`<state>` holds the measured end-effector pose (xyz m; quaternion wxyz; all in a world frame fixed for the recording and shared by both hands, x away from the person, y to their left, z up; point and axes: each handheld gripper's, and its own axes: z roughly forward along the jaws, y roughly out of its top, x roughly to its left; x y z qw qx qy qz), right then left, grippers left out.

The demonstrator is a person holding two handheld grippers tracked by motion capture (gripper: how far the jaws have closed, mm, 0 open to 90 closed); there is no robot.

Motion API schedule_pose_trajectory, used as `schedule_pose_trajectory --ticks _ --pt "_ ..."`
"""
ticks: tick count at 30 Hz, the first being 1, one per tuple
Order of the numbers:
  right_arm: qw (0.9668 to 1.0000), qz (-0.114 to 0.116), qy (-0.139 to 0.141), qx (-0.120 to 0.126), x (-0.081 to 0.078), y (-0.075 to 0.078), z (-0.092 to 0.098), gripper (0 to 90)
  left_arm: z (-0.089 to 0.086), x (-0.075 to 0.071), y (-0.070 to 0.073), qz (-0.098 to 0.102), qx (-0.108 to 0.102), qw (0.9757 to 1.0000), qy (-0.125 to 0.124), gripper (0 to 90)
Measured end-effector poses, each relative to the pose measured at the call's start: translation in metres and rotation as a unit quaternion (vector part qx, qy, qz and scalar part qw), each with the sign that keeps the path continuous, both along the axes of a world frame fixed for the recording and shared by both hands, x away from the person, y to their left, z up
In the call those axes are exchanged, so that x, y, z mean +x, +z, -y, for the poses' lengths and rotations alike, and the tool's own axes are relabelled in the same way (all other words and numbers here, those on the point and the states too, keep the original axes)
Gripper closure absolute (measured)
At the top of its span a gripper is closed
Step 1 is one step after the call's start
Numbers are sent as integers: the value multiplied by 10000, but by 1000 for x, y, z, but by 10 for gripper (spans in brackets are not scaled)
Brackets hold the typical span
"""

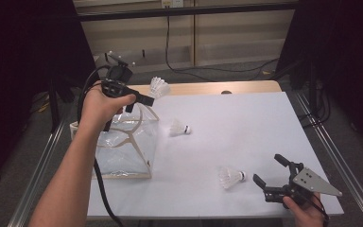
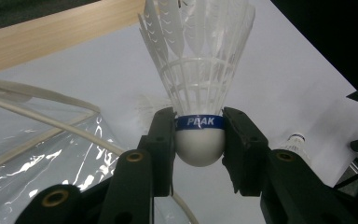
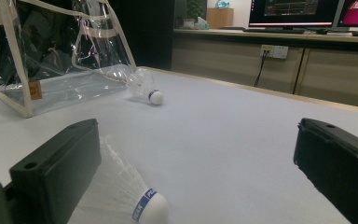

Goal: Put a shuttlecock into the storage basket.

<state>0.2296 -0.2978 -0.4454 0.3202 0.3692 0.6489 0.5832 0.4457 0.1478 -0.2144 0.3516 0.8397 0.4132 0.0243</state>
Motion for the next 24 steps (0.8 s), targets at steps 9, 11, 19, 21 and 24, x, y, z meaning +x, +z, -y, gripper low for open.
schedule_pose_trajectory --ticks 9,11,19,21,24 --pt "10000 -9 -6 -9 0 0 0 4 -10 2 1 6 1 9999 149 657" --pt "10000 -9 -8 -10 0 0 0 4 -12 2 1 12 -9 9998 198 658" --pt "10000 -7 -7 -9 0 0 0 4 -19 4 0 14 27 9996 295 657" --pt "10000 -6 -7 -10 0 0 0 4 -19 4 0 16 22 9994 334 658" --pt "10000 -6 -8 -12 0 0 0 4 -21 5 0 17 30 9994 356 658"
